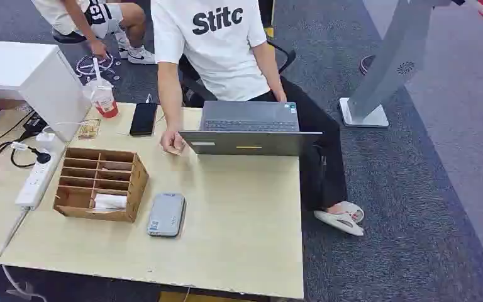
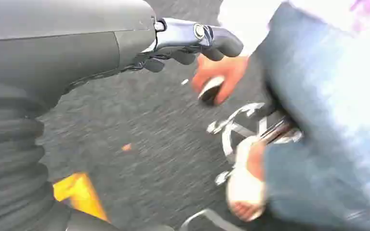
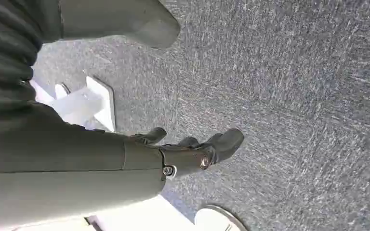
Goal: Pass the card to the sensor for recognition and then transmit it.
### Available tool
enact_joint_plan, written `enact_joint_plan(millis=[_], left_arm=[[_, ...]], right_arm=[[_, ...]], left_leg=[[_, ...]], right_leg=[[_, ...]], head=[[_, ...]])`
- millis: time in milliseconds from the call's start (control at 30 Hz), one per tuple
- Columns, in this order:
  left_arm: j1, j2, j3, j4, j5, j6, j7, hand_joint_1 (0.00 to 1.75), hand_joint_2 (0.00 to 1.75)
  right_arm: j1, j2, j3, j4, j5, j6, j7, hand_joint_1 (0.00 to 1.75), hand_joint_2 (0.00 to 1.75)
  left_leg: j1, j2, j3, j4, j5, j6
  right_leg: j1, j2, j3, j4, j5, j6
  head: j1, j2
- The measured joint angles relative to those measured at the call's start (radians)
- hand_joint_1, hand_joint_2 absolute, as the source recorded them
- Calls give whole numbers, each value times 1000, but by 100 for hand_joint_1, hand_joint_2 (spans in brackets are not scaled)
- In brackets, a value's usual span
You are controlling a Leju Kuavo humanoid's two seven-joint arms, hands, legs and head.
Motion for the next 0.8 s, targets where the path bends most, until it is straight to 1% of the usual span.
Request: enact_joint_plan(millis=[67, 133, 233, 433, 567, 733, 800], left_arm=[[17, -2, -16, -43, 12, 4, -13, 0, 175], [38, -13, -46, -129, 21, 10, -30, 0, 175], [66, -21, -86, -222, 29, 15, -48, 0, 175], [127, -39, -196, -440, 29, 37, -85, 0, 175], [160, -45, -281, -569, -6, 53, -104, 0, 175], [186, -45, -391, -702, -64, 68, -125, 0, 175], [188, -45, -395, -706, -68, 69, -127, 0, 175]], right_arm=[[0, 0, -1, 0, 6, -1, 2, 0, 175], [-2, 1, -13, 1, 14, -3, 4, 0, 175], [-4, 2, -23, 2, 23, -5, 5, 0, 175], [-8, 7, -51, 5, 42, -14, 8, 0, 175], [-13, 11, -71, 6, 51, -16, 15, 0, 175], [-15, 12, -87, 10, 64, -16, 23, 0, 175], [-15, 12, -88, 11, 64, -16, 24, 0, 175]], left_leg=[[0, 0, 0, 0, 0, 0], [0, 0, 0, 0, 0, 0], [0, 0, 0, 0, 0, 0], [0, 0, 0, 0, 0, 0], [0, 0, 0, 0, 0, 0], [0, 0, 1, 0, 0, 0], [0, 0, 1, 0, 0, 0]], right_leg=[[0, 0, 0, 0, 0, 0], [0, 0, 0, 0, 0, 0], [0, 0, 0, 0, 0, 0], [0, 0, 0, 0, 0, 0], [0, 0, 0, 0, 0, 0], [0, 0, 0, 0, 0, 0], [0, 0, 0, 0, 0, 0]], head=[[-1, 0], [0, 0], [0, 0], [0, 0], [0, 0], [0, 0], [0, 0]])
